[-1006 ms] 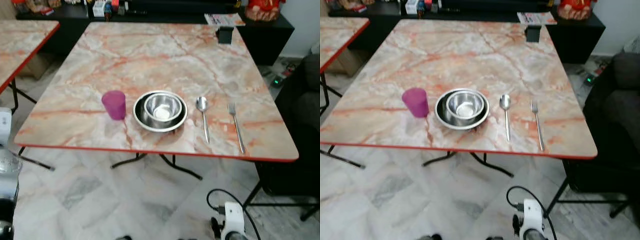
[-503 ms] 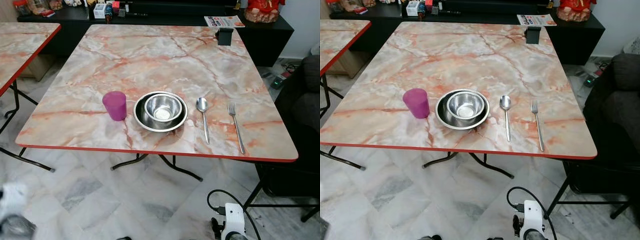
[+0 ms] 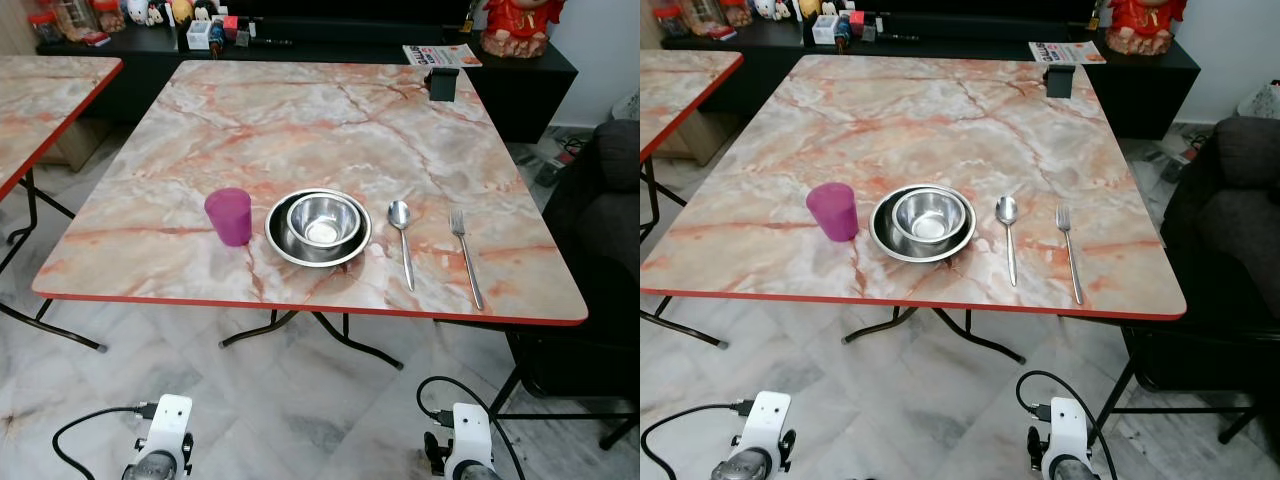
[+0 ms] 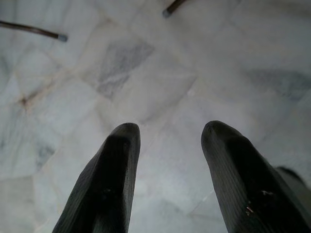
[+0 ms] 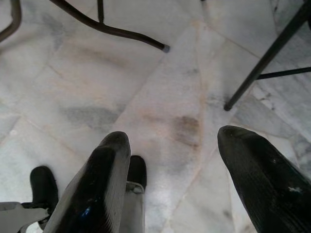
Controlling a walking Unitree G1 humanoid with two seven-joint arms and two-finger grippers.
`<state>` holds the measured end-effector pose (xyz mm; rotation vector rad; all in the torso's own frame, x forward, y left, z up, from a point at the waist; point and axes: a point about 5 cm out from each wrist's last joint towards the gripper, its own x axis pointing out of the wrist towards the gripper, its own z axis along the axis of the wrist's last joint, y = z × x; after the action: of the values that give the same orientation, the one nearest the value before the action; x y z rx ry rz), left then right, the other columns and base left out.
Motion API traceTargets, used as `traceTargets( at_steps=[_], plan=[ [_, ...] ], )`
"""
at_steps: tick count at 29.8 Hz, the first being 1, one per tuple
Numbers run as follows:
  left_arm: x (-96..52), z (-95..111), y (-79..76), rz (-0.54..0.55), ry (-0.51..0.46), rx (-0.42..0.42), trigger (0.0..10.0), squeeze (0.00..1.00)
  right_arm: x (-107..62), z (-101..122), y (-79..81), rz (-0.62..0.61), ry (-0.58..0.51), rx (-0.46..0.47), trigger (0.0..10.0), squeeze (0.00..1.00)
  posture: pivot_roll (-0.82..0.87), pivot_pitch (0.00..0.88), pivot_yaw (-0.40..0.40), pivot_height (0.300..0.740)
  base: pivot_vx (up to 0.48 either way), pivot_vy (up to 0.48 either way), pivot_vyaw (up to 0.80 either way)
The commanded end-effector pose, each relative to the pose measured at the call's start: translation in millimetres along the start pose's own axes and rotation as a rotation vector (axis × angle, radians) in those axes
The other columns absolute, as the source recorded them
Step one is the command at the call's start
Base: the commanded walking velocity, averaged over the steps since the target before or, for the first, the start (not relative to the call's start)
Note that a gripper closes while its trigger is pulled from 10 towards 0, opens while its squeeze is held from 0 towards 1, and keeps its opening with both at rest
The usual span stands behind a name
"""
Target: Setting the table
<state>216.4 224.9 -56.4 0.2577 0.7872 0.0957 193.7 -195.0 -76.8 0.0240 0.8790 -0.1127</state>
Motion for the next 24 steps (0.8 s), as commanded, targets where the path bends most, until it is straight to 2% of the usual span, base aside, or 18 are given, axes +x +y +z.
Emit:
traceTargets(
  at_steps=[1,6,11,14,24],
  plan=[
    [-1.6,-7.8,-7.3,-0.035,0.03,-0.011,10.0,0.0,-0.8,-3.3,-1.7,0.0,0.009,0.016,10.0,0.0,0.01,0.07,-0.025,0.74,0.0,0.0,0.0],
    [-1.1,-5.8,-9.9,-0.047,0.023,-0.009,10.0,0.0,-1.1,-3.8,-4.0,-0.008,0.008,0.024,10.0,0.0,0.0,0.059,-0.026,0.74,0.0,0.0,0.0],
    [-0.4,-4.4,-6.7,-0.024,0.023,-0.008,10.0,0.0,-0.5,-0.8,-6.0,-0.023,0.001,0.062,10.0,0.0,0.01,0.081,-0.025,0.74,0.0,0.272,-0.15],
    [-0.5,-5.6,-4.3,-0.01,0.031,-0.017,10.0,0.0,-0.3,0.0,-6.0,-0.028,-0.002,0.067,10.0,0.0,0.01,0.085,-0.025,0.74,0.0,0.348,-0.8],
    [-1.0,-7.5,-0.5,0.008,0.034,-0.029,10.0,0.0,0.0,-0.1,0.1,-0.014,-0.005,0.054,10.0,0.0,0.03,0.11,-0.02,0.74,0.0,0.468,0.0]
  ],
)
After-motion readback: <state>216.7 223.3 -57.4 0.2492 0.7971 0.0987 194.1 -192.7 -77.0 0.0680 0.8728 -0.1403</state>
